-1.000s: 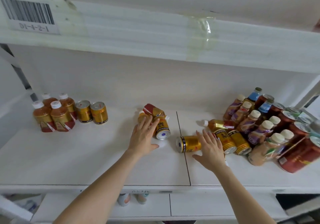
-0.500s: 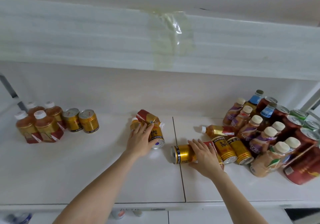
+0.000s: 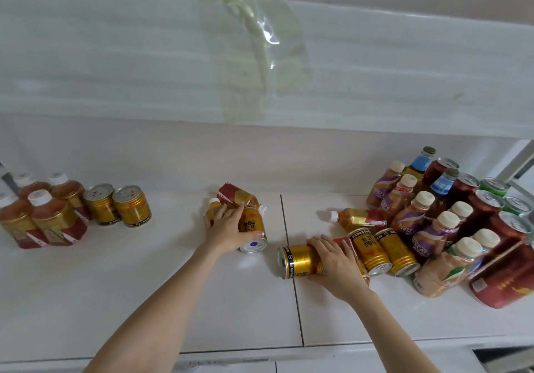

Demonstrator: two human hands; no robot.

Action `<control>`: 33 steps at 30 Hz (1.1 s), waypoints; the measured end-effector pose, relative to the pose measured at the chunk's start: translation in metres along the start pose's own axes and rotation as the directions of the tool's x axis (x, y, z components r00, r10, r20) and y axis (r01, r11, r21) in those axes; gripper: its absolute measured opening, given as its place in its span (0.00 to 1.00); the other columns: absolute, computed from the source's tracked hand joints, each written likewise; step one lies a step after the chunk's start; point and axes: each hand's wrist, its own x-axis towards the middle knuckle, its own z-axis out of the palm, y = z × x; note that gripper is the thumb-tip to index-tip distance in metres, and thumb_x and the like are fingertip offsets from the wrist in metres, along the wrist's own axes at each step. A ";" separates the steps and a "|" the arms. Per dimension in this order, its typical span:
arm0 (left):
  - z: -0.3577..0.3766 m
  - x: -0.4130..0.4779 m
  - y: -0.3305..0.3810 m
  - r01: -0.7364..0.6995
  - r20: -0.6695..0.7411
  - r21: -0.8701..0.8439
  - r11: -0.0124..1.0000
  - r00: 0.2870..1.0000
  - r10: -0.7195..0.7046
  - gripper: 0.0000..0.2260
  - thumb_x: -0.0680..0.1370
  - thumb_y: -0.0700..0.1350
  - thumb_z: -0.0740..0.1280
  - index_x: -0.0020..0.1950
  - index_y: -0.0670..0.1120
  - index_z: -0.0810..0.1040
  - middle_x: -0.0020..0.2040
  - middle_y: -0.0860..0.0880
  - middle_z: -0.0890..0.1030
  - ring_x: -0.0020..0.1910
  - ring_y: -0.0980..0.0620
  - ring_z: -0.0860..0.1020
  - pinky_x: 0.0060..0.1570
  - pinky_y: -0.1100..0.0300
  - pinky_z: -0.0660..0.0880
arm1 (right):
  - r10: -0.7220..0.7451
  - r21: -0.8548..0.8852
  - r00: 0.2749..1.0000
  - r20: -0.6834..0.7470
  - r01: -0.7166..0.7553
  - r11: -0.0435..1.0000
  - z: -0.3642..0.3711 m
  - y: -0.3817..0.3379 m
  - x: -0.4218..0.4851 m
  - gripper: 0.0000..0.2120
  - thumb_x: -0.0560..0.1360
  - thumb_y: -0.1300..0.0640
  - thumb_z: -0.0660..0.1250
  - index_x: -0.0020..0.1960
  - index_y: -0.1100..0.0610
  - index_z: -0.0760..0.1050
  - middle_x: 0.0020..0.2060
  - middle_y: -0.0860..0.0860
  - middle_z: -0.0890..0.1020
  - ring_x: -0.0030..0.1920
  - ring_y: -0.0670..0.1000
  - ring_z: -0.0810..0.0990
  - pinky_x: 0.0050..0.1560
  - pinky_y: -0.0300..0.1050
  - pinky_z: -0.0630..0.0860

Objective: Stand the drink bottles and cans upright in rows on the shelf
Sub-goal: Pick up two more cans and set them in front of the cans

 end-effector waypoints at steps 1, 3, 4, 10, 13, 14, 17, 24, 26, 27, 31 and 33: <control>-0.001 0.000 0.000 -0.008 -0.002 0.005 1.000 1.000 0.008 0.46 0.68 0.72 0.63 0.78 0.56 0.48 0.78 0.51 0.56 0.78 0.50 0.43 0.74 0.42 0.41 | -0.003 0.001 1.000 0.002 0.003 1.000 -0.001 0.000 0.000 0.34 0.72 0.43 0.68 0.73 0.46 0.58 0.73 0.44 0.65 0.76 0.47 0.56 0.76 0.55 0.48; -0.001 -0.001 -0.001 -0.025 -0.004 0.010 1.000 1.000 0.025 0.46 0.68 0.72 0.64 0.78 0.55 0.49 0.78 0.51 0.56 0.78 0.50 0.44 0.74 0.42 0.41 | -0.008 0.005 1.000 0.004 0.008 1.000 -0.003 -0.001 0.000 0.33 0.72 0.43 0.68 0.72 0.46 0.59 0.72 0.45 0.66 0.75 0.48 0.57 0.76 0.55 0.48; -0.002 -0.002 -0.001 -0.030 -0.010 0.010 1.000 1.000 0.030 0.46 0.68 0.72 0.64 0.78 0.55 0.49 0.78 0.51 0.56 0.78 0.50 0.44 0.74 0.42 0.42 | -0.010 0.008 1.000 0.001 0.010 1.000 -0.004 -0.001 0.000 0.33 0.72 0.44 0.69 0.72 0.46 0.60 0.71 0.45 0.67 0.75 0.48 0.58 0.76 0.55 0.48; 0.000 -0.009 -0.005 -0.134 -0.095 0.004 0.991 0.986 0.134 0.46 0.66 0.70 0.68 0.78 0.53 0.54 0.77 0.53 0.60 0.77 0.51 0.48 0.73 0.44 0.41 | -0.010 0.021 1.000 -0.026 0.010 1.000 -0.007 -0.002 -0.001 0.30 0.69 0.43 0.70 0.68 0.46 0.64 0.64 0.44 0.73 0.68 0.49 0.68 0.74 0.52 0.50; 0.002 -0.015 -0.006 -0.202 -0.168 -0.032 0.979 0.967 0.194 0.44 0.64 0.68 0.71 0.75 0.54 0.59 0.75 0.53 0.63 0.77 0.51 0.51 0.73 0.44 0.41 | -0.009 0.056 0.999 -0.052 0.012 0.998 -0.008 0.000 -0.002 0.30 0.67 0.42 0.71 0.65 0.47 0.66 0.61 0.45 0.74 0.64 0.49 0.70 0.73 0.49 0.53; 0.003 -0.017 -0.007 -0.217 -0.188 -0.038 0.975 0.960 0.206 0.44 0.64 0.68 0.72 0.74 0.54 0.60 0.75 0.53 0.64 0.77 0.50 0.52 0.73 0.44 0.42 | -0.009 0.076 0.998 -0.061 0.014 0.997 -0.008 0.000 -0.002 0.30 0.66 0.41 0.72 0.64 0.47 0.67 0.59 0.45 0.75 0.63 0.49 0.71 0.71 0.48 0.55; 0.004 -0.026 -0.010 -0.260 -0.248 -0.061 0.964 0.939 0.238 0.43 0.61 0.66 0.75 0.71 0.54 0.63 0.70 0.52 0.69 0.73 0.49 0.62 0.73 0.43 0.49 | 0.000 0.145 0.998 -0.063 0.009 0.989 -0.010 0.002 -0.005 0.30 0.64 0.39 0.74 0.61 0.47 0.69 0.57 0.46 0.75 0.59 0.48 0.72 0.67 0.47 0.62; 0.010 -0.053 -0.012 -0.308 -0.301 -0.199 0.930 0.923 0.241 0.38 0.58 0.61 0.78 0.62 0.59 0.63 0.54 0.59 0.72 0.53 0.58 0.62 0.63 0.48 0.63 | 0.066 0.404 0.997 -0.033 -0.047 0.914 -0.015 -0.007 -0.017 0.31 0.60 0.48 0.78 0.58 0.48 0.69 0.49 0.46 0.77 0.49 0.47 0.77 0.46 0.38 0.73; 0.011 -0.058 -0.011 -0.309 -0.303 -0.217 0.926 0.923 0.237 0.34 0.60 0.58 0.79 0.59 0.58 0.64 0.53 0.59 0.72 0.52 0.57 0.62 0.61 0.47 0.65 | 0.100 0.472 0.994 -0.039 -0.070 0.879 -0.015 -0.010 -0.020 0.31 0.60 0.49 0.79 0.58 0.48 0.68 0.49 0.45 0.77 0.48 0.45 0.78 0.42 0.33 0.71; 0.011 -0.060 -0.011 -0.314 -0.303 -0.215 0.925 0.922 0.242 0.32 0.61 0.57 0.78 0.57 0.57 0.64 0.53 0.58 0.73 0.51 0.56 0.62 0.60 0.47 0.65 | 0.116 0.498 0.992 -0.049 -0.076 0.864 -0.015 -0.012 -0.021 0.32 0.59 0.50 0.79 0.58 0.47 0.68 0.49 0.45 0.77 0.48 0.45 0.77 0.41 0.31 0.71; 0.012 -0.068 -0.014 -0.351 -0.314 -0.195 0.916 0.907 0.280 0.28 0.61 0.52 0.79 0.51 0.55 0.65 0.50 0.62 0.71 0.49 0.61 0.66 0.58 0.49 0.66 | 0.166 0.579 0.982 -0.093 -0.082 0.811 -0.015 -0.022 -0.024 0.33 0.59 0.50 0.80 0.59 0.46 0.69 0.51 0.45 0.75 0.50 0.44 0.76 0.43 0.31 0.72; 0.014 -0.071 -0.017 -0.363 -0.333 -0.157 0.919 0.895 0.297 0.27 0.61 0.50 0.80 0.49 0.52 0.65 0.47 0.60 0.73 0.49 0.64 0.69 0.61 0.48 0.64 | 0.187 0.620 0.977 -0.101 -0.086 0.780 -0.016 -0.028 -0.024 0.32 0.58 0.50 0.80 0.58 0.44 0.69 0.51 0.43 0.75 0.50 0.43 0.76 0.45 0.33 0.74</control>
